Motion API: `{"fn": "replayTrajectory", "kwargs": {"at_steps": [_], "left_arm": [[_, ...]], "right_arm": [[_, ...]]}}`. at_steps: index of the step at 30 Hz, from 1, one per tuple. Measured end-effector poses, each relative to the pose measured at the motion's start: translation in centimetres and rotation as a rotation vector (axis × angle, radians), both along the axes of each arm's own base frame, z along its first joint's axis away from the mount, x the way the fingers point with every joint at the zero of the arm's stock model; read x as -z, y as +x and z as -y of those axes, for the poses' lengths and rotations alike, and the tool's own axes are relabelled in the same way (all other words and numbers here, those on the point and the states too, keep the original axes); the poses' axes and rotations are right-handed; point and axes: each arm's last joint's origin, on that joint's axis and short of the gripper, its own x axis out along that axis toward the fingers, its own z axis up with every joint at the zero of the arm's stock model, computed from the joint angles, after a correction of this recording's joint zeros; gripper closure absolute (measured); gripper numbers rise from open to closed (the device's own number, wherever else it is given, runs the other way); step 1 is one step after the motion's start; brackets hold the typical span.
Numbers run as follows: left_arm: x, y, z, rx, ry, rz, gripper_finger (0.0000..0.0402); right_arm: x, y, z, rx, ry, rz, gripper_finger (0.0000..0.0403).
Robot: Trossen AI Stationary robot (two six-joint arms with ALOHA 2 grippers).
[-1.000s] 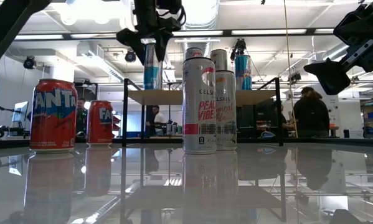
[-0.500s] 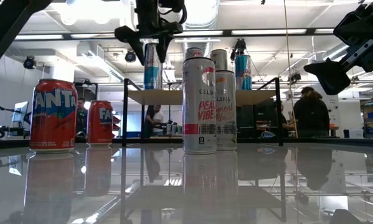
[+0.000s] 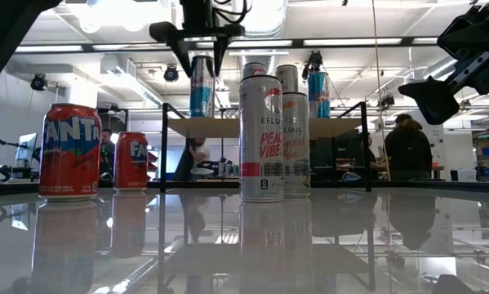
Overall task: Place canned beverage on shelf
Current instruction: Put the blue soda can on the shelf aligned with the other blue soda can
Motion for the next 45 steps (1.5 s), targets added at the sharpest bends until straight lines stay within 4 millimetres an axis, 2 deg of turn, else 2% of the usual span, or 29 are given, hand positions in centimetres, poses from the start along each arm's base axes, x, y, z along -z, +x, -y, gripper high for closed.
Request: {"fn": "replayTrajectory", "kwargs": {"at_steps": [4,9,14,20,27,33,37,45], "left_arm": [[0.9,0.5,1.4,-0.082,0.088,-0.003,0.0122],[3.1,1.0,2.6,-0.153,0.158,-0.023,0.0122],[4.6,1.4,2.9,-0.191,0.246,-0.014,0.0122],[5.3,1.6,2.9,-0.23,0.273,0.013,0.0122],[6.4,1.8,3.5,-0.328,0.399,0.089,0.0122],[7.3,1.8,4.6,-0.292,0.556,0.067,0.0122],[7.7,1.8,4.9,-0.271,0.596,0.05,0.0127],[7.8,2.1,4.9,-0.209,0.615,0.006,0.0181]], "right_arm": [[0.0,0.0,0.0,0.0,0.0,0.0,0.0033],[0.0,0.0,0.0,0.0,0.0,0.0,0.0033],[0.0,0.0,0.0,0.0,0.0,0.0,0.0033],[0.0,0.0,0.0,0.0,0.0,0.0,0.0033],[0.0,0.0,0.0,-0.001,0.0,0.0,0.0033],[0.0,0.0,0.0,0.0,0.0,0.0,0.0033],[0.0,0.0,0.0,0.0,0.0,0.0,0.0033],[0.0,0.0,0.0,0.0,0.0,0.0,0.0033]]}}
